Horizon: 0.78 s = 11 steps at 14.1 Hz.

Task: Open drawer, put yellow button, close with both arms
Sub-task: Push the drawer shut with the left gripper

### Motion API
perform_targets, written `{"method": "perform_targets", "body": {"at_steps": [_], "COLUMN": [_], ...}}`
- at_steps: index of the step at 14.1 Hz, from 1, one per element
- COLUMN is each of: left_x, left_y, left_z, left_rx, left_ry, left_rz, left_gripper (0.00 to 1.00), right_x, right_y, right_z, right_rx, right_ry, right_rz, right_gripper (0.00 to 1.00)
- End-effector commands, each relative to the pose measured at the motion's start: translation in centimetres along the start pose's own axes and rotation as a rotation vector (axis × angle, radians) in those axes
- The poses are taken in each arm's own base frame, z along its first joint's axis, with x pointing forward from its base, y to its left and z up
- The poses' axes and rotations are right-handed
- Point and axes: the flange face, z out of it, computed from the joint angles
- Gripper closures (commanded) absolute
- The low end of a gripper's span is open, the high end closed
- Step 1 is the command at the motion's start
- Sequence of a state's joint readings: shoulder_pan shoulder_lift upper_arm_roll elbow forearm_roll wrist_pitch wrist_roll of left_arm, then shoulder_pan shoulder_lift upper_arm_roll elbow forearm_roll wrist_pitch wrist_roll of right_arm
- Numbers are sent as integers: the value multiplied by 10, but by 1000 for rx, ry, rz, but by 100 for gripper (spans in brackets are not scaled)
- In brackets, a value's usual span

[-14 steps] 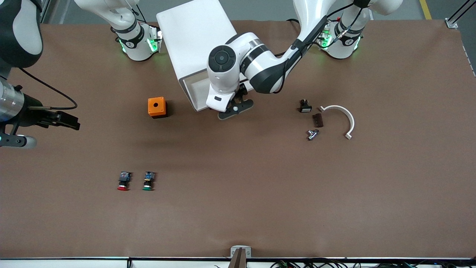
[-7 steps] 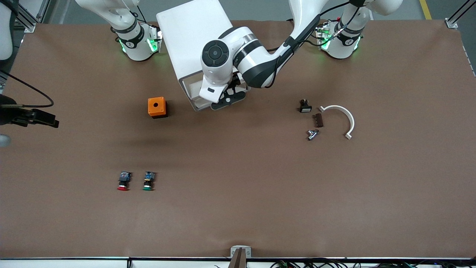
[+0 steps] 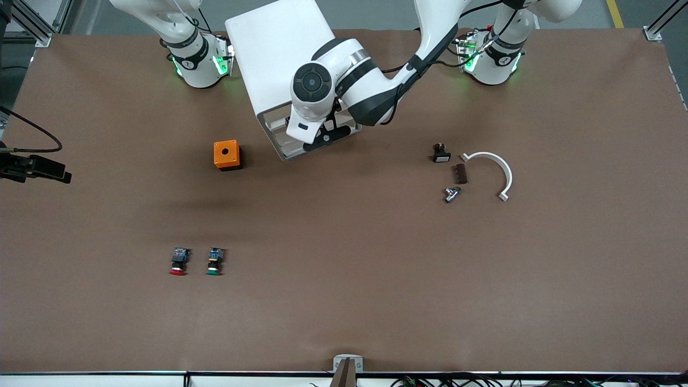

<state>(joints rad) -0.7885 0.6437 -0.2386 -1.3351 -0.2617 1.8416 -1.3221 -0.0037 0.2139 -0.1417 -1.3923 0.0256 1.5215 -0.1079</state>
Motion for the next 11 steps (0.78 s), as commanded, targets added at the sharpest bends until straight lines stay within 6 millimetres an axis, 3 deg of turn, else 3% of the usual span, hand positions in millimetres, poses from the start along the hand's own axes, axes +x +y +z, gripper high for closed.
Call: {"method": "perform_targets", "body": {"at_steps": [1,7,9,11], "left_x": [-13,-5,5,25], "left_y": [-1,-2,-4,-11], "left_z": [2,-2,-16,-41], "left_rx": [-7,-24,-44,-76], "left_ry": [-71,-79,-61,-35], "left_rz": [-26,-31,-28,-33], "left_gripper": [0,0,0,0], "right_x": [-2,-14,-26,-33], "right_y": [3,7,15,10], "right_z": [-14,-9,-12,-16], "right_rx": [-5,11,20,24], "right_ry": [20,-40,-33,-21], "right_rz": [-3,12,25,16], "right_gripper": [0,0,0,0]}}
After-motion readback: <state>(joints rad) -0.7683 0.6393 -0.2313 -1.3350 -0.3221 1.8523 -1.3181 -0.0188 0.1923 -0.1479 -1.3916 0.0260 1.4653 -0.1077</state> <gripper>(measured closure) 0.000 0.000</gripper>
